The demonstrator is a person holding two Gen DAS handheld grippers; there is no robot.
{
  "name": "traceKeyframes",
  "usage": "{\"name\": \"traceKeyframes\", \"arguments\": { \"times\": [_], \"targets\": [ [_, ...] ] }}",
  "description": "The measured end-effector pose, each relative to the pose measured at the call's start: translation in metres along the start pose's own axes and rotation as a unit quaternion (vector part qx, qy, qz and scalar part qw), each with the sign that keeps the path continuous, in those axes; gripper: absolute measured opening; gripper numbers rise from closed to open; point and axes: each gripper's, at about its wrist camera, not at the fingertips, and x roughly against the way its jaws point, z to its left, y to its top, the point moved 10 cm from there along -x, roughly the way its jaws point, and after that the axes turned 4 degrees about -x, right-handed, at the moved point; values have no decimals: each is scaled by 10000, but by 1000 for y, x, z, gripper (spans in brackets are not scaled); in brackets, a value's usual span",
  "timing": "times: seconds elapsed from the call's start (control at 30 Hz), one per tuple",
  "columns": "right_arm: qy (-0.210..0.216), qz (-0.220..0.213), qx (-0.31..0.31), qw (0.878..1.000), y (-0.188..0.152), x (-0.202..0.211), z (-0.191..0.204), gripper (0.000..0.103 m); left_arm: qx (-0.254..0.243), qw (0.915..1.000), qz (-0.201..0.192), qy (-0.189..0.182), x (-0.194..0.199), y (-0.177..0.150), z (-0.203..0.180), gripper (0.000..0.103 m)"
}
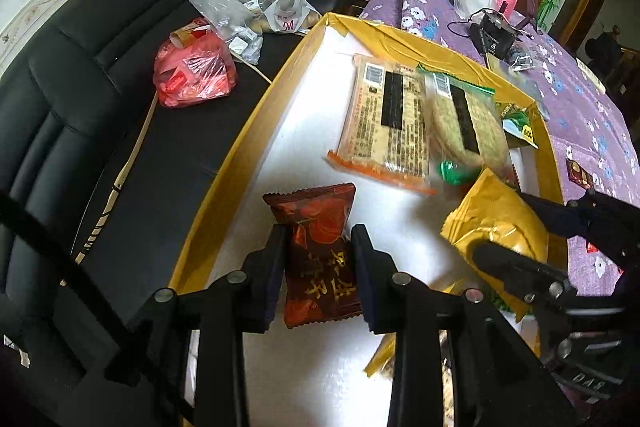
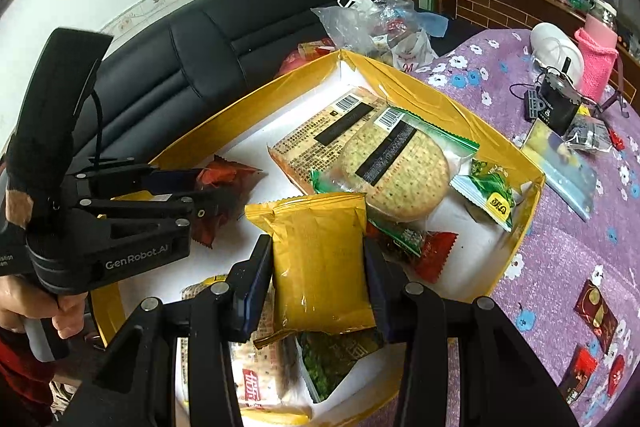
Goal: Organize snacks
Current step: 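Lower both packets into the white box and open both grippers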
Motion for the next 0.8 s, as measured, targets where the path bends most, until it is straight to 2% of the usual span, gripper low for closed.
{"name": "traceKeyframes", "arguments": {
  "times": [0.33,0.8],
  "targets": [
    [-58,-109,76,9999,8,-10,-2,43,41,10000,-45,10,-4,24,-2,34],
    [-74,-181,26,9998,8,-8,-7,44,91,9998,-119,-120,-1,25,-6,36]
  ]
}}
